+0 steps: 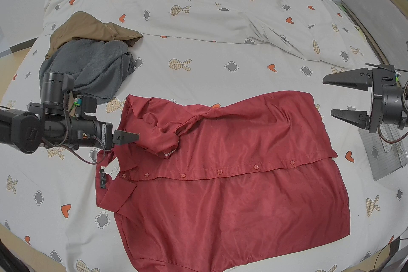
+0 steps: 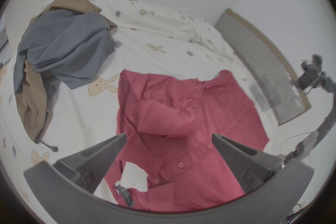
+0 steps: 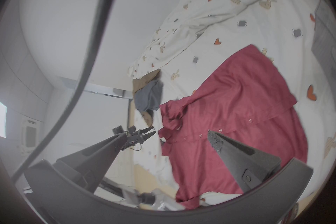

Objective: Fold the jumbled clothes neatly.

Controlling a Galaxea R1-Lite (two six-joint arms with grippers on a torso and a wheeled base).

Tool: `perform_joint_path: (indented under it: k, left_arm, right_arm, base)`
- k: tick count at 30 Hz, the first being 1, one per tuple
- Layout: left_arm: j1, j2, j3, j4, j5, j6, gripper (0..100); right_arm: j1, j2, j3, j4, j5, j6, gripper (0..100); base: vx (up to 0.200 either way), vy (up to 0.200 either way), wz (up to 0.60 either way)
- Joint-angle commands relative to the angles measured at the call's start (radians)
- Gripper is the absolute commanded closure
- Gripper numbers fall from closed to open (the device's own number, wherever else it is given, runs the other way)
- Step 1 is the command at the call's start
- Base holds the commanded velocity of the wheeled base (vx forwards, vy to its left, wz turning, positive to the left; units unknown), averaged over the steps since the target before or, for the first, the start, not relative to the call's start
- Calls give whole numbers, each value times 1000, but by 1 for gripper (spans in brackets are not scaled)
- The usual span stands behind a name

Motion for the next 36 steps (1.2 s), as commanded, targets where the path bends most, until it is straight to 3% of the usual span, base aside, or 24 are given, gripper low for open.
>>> perform_joint_path:
  k: [1,2,3,4,8,11,13,16,21,30,31,36]
  left_arm:
    - [-115,216,-90,-27,308,169,0]
    - [-128,219,-97,-30,308,169,0]
    - [-139,227,-107,-30,312,169,0]
    - [-144,234,-113,-29,314,169,0]
    - [-153,260,-133,-29,342,131,0]
    - [-153,256,-146,-30,309,39,0]
    - [-153,243,-162,-29,237,-79,0]
    - [-148,245,-171,-29,190,-159,0]
    - [-150,225,-162,-27,176,-217,0]
    - [-144,285,-206,-32,176,-202,0]
    - [-142,288,-208,-32,176,-193,100]
    - [-141,283,-220,-32,176,-174,100]
  right_arm:
    - [257,42,-18,62,-730,-217,0]
    - [297,53,-15,62,-865,-226,0]
    - [326,59,-15,62,-932,-229,0]
    - [340,59,-12,62,-949,-229,0]
    - [354,41,-7,64,-913,-229,0]
    - [343,13,-1,64,-885,-225,0]
    - [326,-2,10,64,-862,-225,0]
    - [313,-4,16,64,-848,-225,0]
    - [310,-2,18,64,-847,-220,0]
    - [310,-2,24,64,-847,-219,0]
    - [310,-2,30,64,-845,-220,0]
    - [310,-2,37,64,-847,-219,0]
  base:
    - [0,0,0]
    - [0,0,0]
    - [0,0,0]
    - [0,0,0]
    - [0,0,0]
    - [0,0,0]
    - [0,0,0]
    - [0,0,0]
    - [0,0,0]
    - [0,0,0]
    - [0,0,0]
    - [0,0,0]
